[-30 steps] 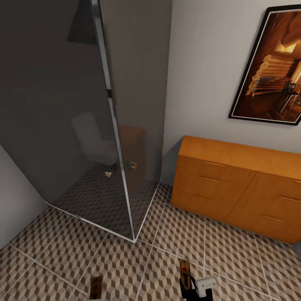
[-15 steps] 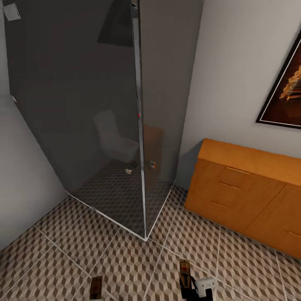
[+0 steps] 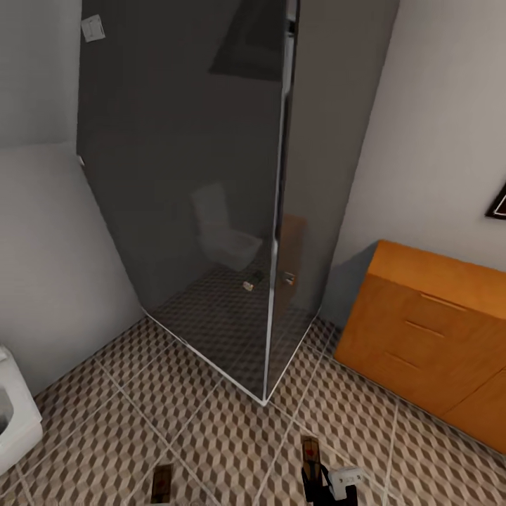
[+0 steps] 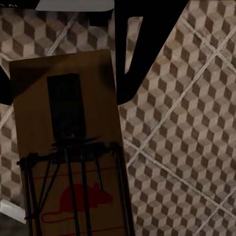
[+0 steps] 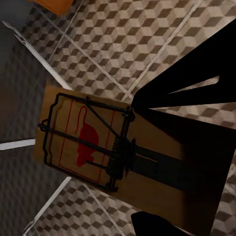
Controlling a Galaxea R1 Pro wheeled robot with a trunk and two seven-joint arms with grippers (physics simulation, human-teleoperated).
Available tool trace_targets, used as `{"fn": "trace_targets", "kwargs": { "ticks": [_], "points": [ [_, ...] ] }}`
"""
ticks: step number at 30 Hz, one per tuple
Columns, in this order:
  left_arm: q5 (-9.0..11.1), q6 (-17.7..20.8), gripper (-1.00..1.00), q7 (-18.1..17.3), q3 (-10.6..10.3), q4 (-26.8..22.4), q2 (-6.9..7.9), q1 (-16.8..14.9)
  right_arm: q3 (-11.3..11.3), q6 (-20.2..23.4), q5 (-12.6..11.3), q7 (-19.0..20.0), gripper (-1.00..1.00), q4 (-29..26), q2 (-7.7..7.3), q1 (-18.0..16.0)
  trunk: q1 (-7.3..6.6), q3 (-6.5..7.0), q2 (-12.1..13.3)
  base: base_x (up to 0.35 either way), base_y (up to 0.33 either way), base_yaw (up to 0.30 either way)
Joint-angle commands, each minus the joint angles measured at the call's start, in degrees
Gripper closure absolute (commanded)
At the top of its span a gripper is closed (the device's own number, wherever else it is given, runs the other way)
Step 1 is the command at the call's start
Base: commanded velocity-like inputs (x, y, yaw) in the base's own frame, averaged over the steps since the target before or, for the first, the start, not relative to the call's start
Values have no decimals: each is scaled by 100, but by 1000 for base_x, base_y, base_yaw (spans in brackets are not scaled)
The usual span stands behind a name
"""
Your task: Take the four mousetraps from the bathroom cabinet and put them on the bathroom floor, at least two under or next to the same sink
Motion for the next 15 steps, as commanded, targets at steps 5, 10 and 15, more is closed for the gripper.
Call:
{"fn": "trace_targets", "kwargs": {
  "ticks": [5,10,15],
  "points": [
    [10,-8,100,50,-50,-2,1,-3,49,-21,-80,24,100,6,-1,-5,3,-11,-11,0,0,286],
    [10,-8,100,47,-50,-2,1,-4,50,-21,-79,24,100,6,-7,-5,3,-11,-11,0,0,139],
    [10,-9,100,43,-50,-2,1,-4,44,-21,-76,24,100,6,-8,-5,3,-11,-11,0,0,15]
  ]
}}
